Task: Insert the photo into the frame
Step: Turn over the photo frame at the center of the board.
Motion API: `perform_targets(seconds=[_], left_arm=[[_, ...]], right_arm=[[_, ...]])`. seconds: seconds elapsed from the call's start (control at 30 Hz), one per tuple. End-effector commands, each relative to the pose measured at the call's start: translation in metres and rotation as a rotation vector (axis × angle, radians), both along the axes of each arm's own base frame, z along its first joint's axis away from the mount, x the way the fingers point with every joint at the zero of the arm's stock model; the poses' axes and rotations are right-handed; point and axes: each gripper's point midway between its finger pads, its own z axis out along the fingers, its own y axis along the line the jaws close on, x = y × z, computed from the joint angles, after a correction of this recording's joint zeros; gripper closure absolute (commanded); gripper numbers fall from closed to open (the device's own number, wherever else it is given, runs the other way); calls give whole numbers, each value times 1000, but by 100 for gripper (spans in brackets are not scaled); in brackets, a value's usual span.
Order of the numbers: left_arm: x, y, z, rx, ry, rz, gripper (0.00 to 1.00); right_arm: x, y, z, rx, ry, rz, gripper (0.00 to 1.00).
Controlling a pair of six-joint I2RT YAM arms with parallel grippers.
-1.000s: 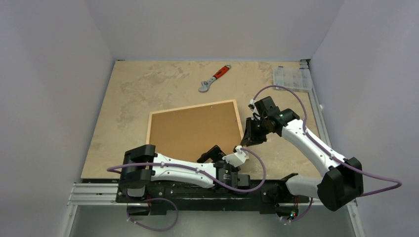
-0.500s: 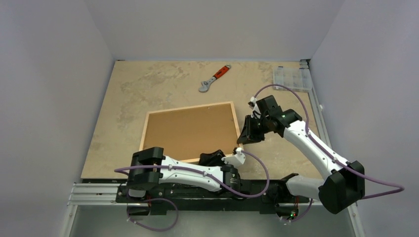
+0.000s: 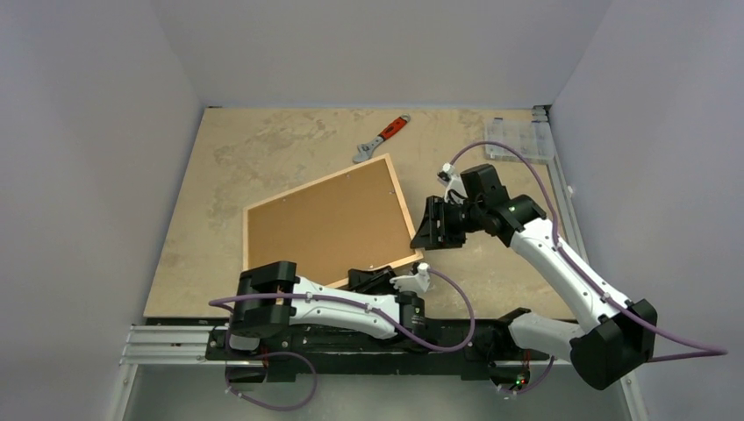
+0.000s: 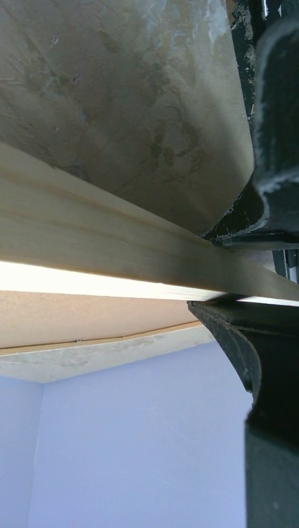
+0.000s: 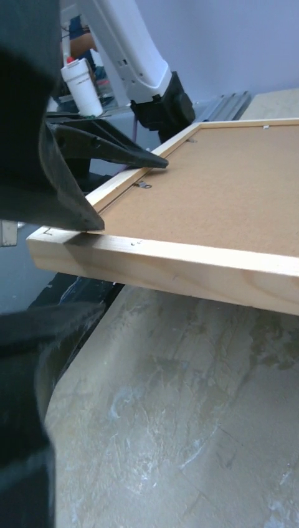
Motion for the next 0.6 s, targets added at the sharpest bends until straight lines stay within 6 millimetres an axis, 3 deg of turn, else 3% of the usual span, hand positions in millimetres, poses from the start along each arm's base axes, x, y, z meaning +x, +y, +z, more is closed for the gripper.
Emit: perform_targets(seconds=[0.0,0.1,0.2,0.57], left_arm=[[8,-9,33,-233,-87,49,100],[8,-5,41,-255,-91,56,100],[6,0,52,-301,-94,61,100],[-5,11,72,-496,18,-45,100]], right_arm=[[2,2,30,37,-97,19,45],[14,0,50,45,-206,-12,31],[27,-1,72,64,-332,-33,27],[42,-5,156,202,-836,-28,25]])
